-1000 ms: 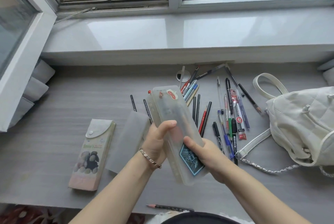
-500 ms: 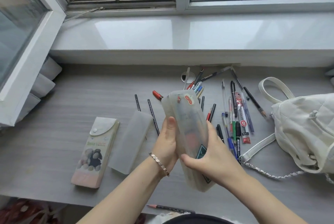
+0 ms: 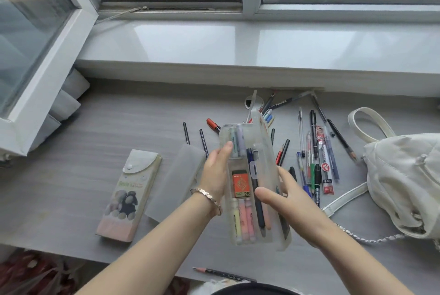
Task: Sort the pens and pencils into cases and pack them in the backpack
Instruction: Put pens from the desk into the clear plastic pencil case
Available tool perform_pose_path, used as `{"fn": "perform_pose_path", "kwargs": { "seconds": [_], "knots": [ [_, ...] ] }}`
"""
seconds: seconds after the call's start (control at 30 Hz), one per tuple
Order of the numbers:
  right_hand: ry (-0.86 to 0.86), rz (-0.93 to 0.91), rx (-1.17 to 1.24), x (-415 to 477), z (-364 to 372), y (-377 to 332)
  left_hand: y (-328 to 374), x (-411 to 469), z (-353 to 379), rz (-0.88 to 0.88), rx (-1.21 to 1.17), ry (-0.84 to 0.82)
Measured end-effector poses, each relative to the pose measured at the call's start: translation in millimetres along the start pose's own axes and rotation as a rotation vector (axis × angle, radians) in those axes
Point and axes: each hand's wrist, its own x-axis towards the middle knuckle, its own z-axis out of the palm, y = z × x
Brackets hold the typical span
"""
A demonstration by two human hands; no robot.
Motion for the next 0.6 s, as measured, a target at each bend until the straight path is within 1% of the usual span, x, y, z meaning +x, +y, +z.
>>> {"fn": "perform_pose_path", "kwargs": {
  "seconds": [0.13,0.2,0.4,0.6],
  "knots": [
    [-0.023,0.013,0.002,-2.5,3.4,-3.5,11.9,12.0,-3.2,0.072,0.183,0.116],
    [-0.035,0.009,0.006,-3.3,3.9,-6.4,14.7,14.3,-2.8,0.092,0.240,0.132],
    [-0.045,0.032,0.076,-0.8,0.7,-7.3,16.2,14.1,-2.3,0.136,0.259,0.111],
    [-0.062,0.035,0.128,-2.0,4.7,-7.6,18.4,10.4,1.7,0.127,0.248,0.161]
  ]
}}
